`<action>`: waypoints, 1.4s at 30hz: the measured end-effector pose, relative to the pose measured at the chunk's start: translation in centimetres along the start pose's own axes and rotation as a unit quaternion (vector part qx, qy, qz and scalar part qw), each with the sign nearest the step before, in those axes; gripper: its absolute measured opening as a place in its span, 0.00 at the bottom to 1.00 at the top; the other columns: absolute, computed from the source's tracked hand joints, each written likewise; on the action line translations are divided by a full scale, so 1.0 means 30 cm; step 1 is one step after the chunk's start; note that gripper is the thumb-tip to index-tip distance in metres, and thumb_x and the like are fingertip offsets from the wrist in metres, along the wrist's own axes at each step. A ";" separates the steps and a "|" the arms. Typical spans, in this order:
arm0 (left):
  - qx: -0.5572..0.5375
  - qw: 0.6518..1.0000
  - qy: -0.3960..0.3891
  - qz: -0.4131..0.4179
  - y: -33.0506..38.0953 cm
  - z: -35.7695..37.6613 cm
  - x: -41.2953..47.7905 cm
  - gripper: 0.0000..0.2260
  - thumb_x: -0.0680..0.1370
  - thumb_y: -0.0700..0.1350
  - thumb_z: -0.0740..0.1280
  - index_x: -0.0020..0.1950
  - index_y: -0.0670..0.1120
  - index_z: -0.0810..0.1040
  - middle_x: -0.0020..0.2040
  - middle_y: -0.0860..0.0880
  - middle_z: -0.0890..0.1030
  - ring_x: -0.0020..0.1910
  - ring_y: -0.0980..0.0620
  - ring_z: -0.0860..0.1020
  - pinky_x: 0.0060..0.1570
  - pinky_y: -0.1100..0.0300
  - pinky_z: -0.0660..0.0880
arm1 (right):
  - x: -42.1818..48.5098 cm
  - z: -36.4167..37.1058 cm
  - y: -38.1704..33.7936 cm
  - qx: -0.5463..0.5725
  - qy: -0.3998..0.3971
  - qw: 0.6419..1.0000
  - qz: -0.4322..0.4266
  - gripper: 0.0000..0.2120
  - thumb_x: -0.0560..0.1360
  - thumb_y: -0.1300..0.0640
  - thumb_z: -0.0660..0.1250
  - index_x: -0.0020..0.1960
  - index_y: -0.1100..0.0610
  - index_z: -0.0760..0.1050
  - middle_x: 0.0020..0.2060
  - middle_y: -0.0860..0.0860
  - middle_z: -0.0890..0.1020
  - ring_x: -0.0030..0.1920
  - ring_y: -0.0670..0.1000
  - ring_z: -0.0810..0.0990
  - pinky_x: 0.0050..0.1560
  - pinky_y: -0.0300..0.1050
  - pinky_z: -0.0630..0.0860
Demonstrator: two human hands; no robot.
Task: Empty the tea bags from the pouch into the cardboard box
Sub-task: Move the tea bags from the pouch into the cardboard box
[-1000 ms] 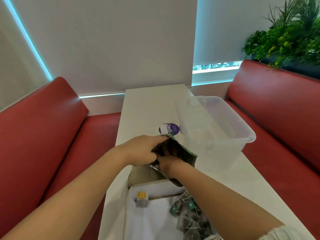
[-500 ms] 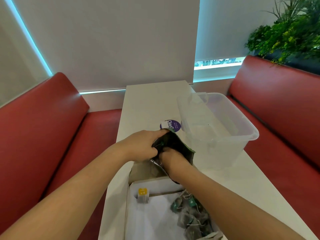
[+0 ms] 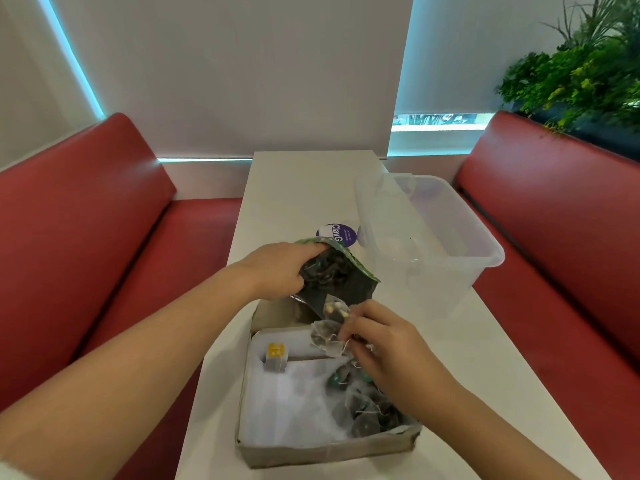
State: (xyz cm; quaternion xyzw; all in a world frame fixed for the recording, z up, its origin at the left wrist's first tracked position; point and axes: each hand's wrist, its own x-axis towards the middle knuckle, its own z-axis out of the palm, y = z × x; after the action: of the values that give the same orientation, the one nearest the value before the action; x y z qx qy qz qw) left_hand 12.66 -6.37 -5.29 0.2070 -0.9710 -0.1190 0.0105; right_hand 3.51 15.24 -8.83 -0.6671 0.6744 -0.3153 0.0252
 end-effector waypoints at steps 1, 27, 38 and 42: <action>0.002 1.000 0.001 -0.002 -0.001 0.001 0.000 0.32 0.72 0.39 0.61 0.74 0.57 0.59 0.64 0.47 0.76 0.56 0.45 0.76 0.47 0.55 0.74 | -0.015 0.009 -0.001 0.010 -0.008 1.000 -0.004 0.06 0.74 0.63 0.68 0.48 0.54 0.79 0.49 0.47 0.77 0.46 0.44 0.77 0.47 0.33 0.74; -0.041 0.999 -0.014 -0.007 -0.004 -0.029 0.003 0.31 0.73 0.38 0.62 0.75 0.56 0.60 0.64 0.47 0.77 0.53 0.48 0.76 0.48 0.55 0.75 | 0.040 0.079 0.057 -0.055 -0.053 0.997 -0.029 0.10 0.76 0.57 0.62 0.52 0.55 0.80 0.46 0.49 0.80 0.46 0.49 0.75 0.45 0.43 0.76; -0.066 0.996 -0.055 0.014 0.043 -0.115 -0.003 0.33 0.73 0.36 0.62 0.75 0.59 0.59 0.47 0.54 0.76 0.32 0.62 0.69 0.32 0.72 0.62 | 0.508 0.212 0.141 -0.197 -0.331 0.904 0.186 0.28 0.77 0.58 0.63 0.74 0.56 0.58 0.68 0.58 0.69 0.66 0.60 0.69 0.69 0.55 0.65; -0.079 0.995 -0.049 0.025 0.037 -0.147 -0.010 0.33 0.73 0.37 0.62 0.74 0.62 0.60 0.40 0.57 0.74 0.30 0.65 0.70 0.30 0.73 0.62 | 0.525 0.310 0.194 -0.119 -0.326 0.897 0.274 0.24 0.78 0.52 0.59 0.73 0.53 0.60 0.68 0.57 0.69 0.65 0.61 0.68 0.69 0.57 0.64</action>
State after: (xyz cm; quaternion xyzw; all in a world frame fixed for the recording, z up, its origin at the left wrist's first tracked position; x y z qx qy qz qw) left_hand 12.81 -6.25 -0.73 0.1753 -0.9628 -0.2050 -0.0175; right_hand 0.89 -3.35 -12.85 -0.5197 0.8168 0.0215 0.2496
